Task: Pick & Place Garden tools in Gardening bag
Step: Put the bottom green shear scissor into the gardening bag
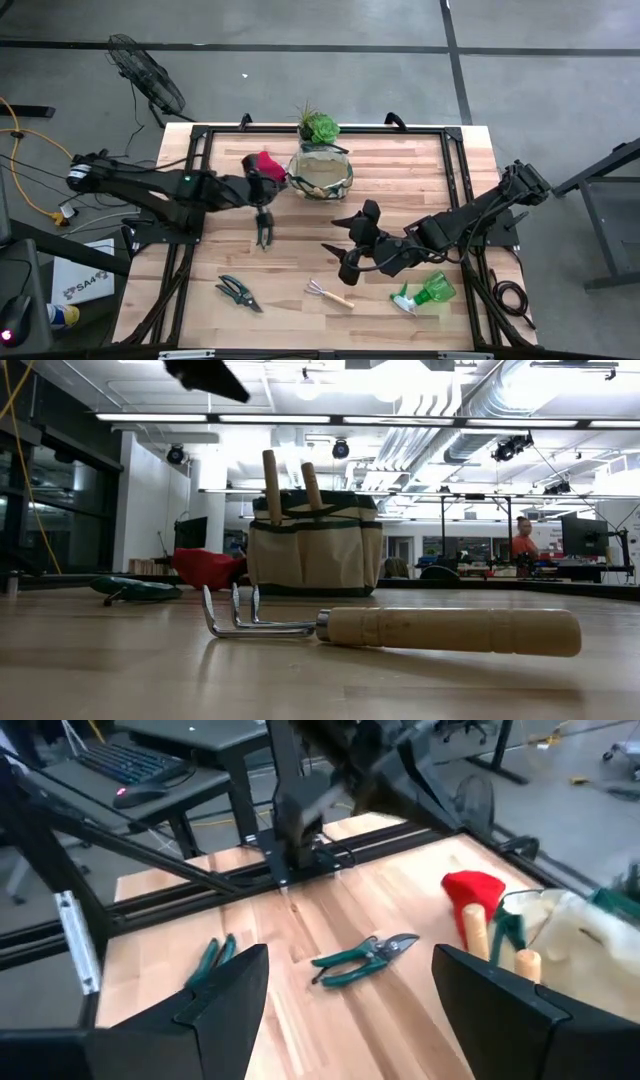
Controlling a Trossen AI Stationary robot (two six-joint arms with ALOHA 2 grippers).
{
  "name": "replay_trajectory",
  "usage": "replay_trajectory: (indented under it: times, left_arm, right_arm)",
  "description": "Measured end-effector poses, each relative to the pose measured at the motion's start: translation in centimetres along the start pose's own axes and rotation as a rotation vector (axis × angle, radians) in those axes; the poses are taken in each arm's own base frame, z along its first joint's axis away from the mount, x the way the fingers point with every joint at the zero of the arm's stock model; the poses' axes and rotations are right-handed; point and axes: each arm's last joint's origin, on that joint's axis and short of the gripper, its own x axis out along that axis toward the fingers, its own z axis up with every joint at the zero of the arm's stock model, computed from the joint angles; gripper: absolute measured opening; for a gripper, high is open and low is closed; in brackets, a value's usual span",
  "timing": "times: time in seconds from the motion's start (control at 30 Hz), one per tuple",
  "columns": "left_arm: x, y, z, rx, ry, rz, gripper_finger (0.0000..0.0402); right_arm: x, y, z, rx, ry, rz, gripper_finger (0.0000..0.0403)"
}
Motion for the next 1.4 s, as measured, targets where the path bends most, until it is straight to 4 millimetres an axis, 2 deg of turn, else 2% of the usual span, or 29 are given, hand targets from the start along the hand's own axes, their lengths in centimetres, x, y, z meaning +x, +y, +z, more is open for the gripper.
replay_trajectory:
  times: [0.23,0.4,0.63,0.87,1.1,1.3,1.4]
  left_arm:
    - [-2.3,1.0,-1.5,-0.159,0.13,-0.125,0.0]
    - [-2.8,0.7,-2.9,-0.187,0.304,-0.289,0.0]
    - [-3.5,0.1,-4.8,-0.234,0.576,-0.437,0.0]
    - [-5.8,-1.8,-6.1,-0.218,0.75,-0.51,0.0]
    - [-8.2,-4.0,-6.7,-0.184,0.8,-0.588,0.0]
    - [-9.2,-5.5,-7.2,-0.255,0.85,-0.541,0.0]
    - [-9.4,-6.6,-7.7,-0.216,0.865,-0.526,0.0002]
  right_arm:
    - [0.0,0.5,0.1,0.053,0.042,0.136,0.0274]
    - [-0.1,0.8,0.2,0.154,0.069,0.21,0.0274]
    - [0.3,0.5,0.3,0.158,0.087,0.218,0.0274]
    - [0.8,-0.4,0.0,0.123,0.129,0.172,0.0274]
    - [0.8,-0.9,-0.9,0.067,0.248,0.184,0.0274]
    - [0.8,-0.9,-1.0,0.059,0.253,0.183,0.0274]
    - [0.8,-1.0,-1.0,0.037,0.253,0.183,0.0274]
